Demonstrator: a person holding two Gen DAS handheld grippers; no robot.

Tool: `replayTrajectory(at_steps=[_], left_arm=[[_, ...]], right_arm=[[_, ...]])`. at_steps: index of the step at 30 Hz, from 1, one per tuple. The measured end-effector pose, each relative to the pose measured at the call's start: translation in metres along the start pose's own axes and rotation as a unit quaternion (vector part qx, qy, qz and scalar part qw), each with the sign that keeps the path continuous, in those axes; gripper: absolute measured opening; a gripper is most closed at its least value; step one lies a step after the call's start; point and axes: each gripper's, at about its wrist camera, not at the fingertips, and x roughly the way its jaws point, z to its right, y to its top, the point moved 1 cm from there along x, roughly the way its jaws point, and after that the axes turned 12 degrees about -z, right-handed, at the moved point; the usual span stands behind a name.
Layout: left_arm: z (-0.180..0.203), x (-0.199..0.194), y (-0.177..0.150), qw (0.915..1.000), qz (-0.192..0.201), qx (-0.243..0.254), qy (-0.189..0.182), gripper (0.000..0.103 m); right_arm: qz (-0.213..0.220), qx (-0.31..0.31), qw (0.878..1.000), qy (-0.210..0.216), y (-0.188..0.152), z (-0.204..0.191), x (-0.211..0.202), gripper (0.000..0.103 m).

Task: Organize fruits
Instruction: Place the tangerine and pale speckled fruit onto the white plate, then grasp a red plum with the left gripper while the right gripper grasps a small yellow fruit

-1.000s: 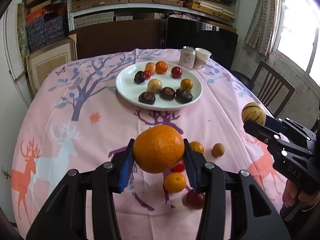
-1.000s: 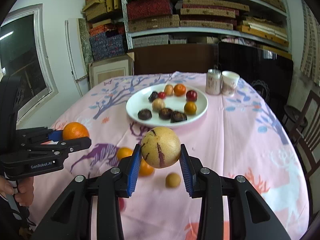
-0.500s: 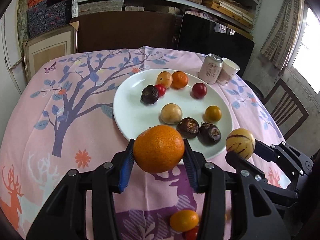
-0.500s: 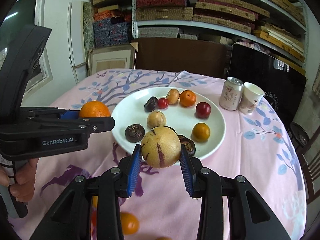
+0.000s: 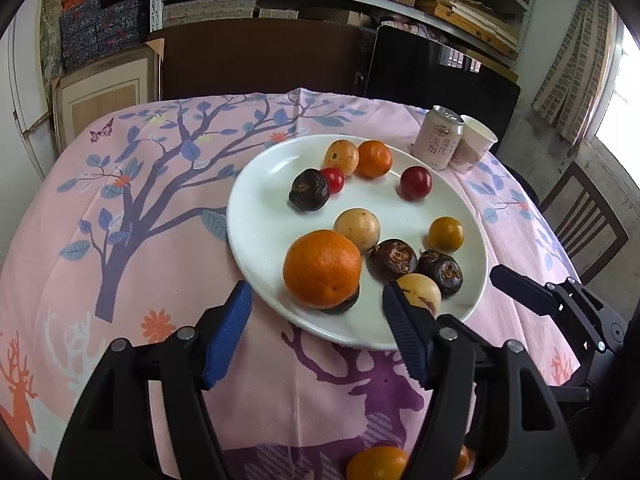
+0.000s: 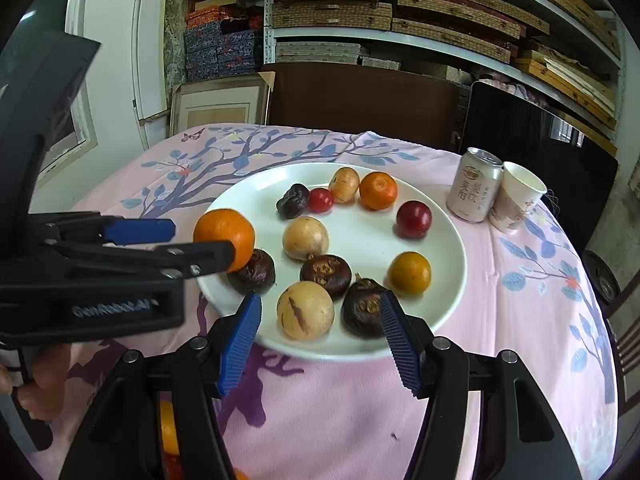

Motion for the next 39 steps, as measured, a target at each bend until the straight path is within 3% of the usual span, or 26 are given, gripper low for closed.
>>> replayTrajectory(at_steps=[6, 14, 18, 24, 28, 31, 34, 39], left_arm=[[0.009, -0.031, -0.032, 0.9997, 0.015, 0.017, 0.004, 0.079], [0.03, -0.062, -0.097, 0.9988, 0.006, 0.047, -0.007, 0.083], [0.038, -0.063, -0.134, 0.9984, -0.018, 0.052, -0.017, 0.086], [0.046, -0.063, -0.181, 0.998, -0.04, 0.047, -0.017, 0.086], [0.052, -0.061, -0.2, 0.9966, -0.063, 0.043, -0.031, 0.085], [0.058, -0.061, -0.206, 0.9964, -0.061, 0.054, -0.022, 0.085], [0.061, -0.057, -0.206, 0.9956, -0.072, 0.053, -0.027, 0.08], [0.068, -0.042, -0.202, 0.9937, -0.096, 0.052, -0.025, 0.063]], right_arm=[[0.008, 0.027, 0.999, 0.018, -0.033, 0.01, -0.035, 0.062], [-0.004, 0.079, 0.996, 0.041, -0.094, 0.014, -0.075, 0.062], [-0.002, 0.106, 0.994, 0.04, -0.126, 0.017, -0.09, 0.071], [-0.025, 0.123, 0.991, 0.053, -0.166, 0.015, -0.095, 0.071], [-0.027, 0.137, 0.988, 0.064, -0.187, 0.016, -0.099, 0.071], [-0.027, 0.145, 0.987, 0.063, -0.196, 0.016, -0.1, 0.071], [-0.029, 0.151, 0.986, 0.067, -0.202, 0.017, -0.1, 0.071], [-0.03, 0.149, 0.986, 0.066, -0.206, 0.015, -0.1, 0.071]])
